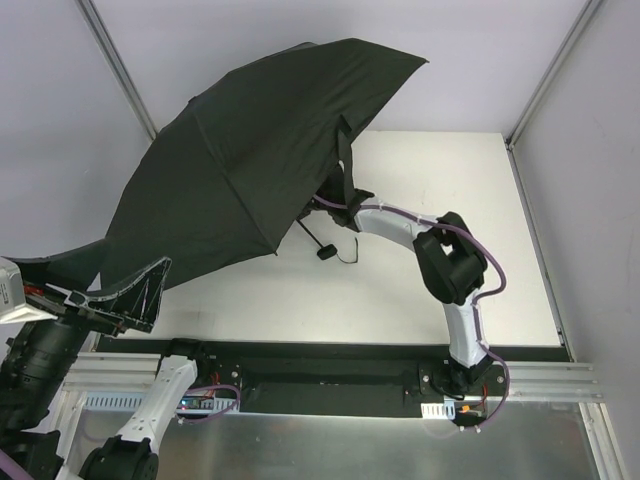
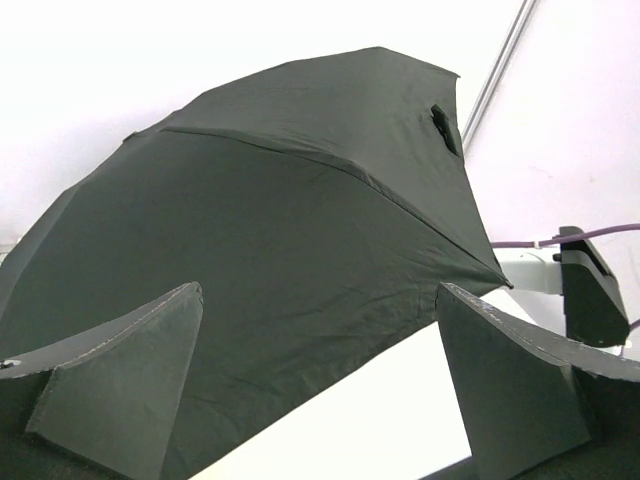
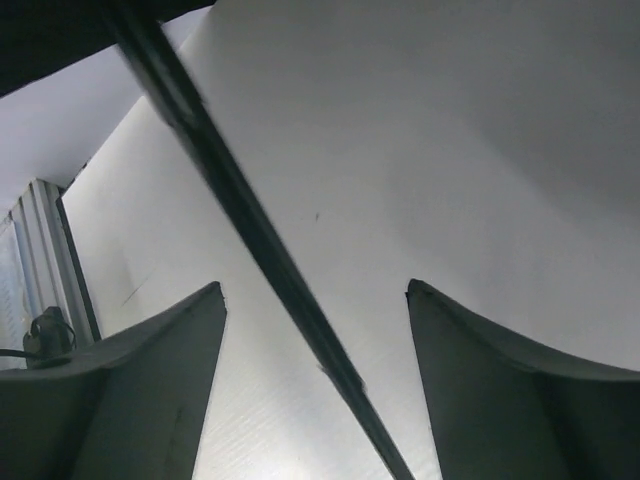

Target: Put away the umbrella

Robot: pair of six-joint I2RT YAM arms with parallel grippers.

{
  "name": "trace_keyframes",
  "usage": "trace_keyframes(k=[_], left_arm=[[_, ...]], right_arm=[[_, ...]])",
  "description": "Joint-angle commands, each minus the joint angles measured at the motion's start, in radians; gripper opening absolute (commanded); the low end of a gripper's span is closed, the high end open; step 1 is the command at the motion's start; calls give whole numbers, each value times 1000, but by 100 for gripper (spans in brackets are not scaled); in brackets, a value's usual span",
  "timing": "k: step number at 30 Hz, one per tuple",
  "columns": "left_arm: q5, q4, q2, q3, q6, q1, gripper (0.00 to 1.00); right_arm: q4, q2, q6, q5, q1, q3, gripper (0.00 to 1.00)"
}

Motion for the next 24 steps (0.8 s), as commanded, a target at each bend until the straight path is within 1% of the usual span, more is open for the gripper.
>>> trace_keyframes(k=[1,3,5,7,9,10,12,15,19,23,24], left_arm=[[27,-35,4,56,-58,9,99],[40,-53,1,78,-99,7,99],[106,-70,6,115,-100,4,99],[120,-115,39,186,-86,-8,98],[117,-155,82,251,-95,-31,96],[114,-156,93,262,-115,-46,95],[107,-146,105,259,-178,-74,94],[137,-127,110,221,-253,-83,89],[249,-45,84,54,-356,-83,82],[381,90,52,-169,-497,-77,75],[398,129,47,-221,-526,-71,78]], right_arm=[[31,40,0,19,33,134,64],[-14,34,32,82,34,171,41],[-81,-12,60,130,34,192,25],[-124,-71,98,133,25,186,4],[-147,-151,133,136,16,143,0],[-168,-202,146,151,13,116,0],[-257,-294,189,191,-1,77,0],[-355,-432,274,172,-42,5,0],[-487,-605,337,133,-82,-68,0],[-491,-783,431,89,-122,-157,0],[-491,-800,451,78,-136,-164,0]])
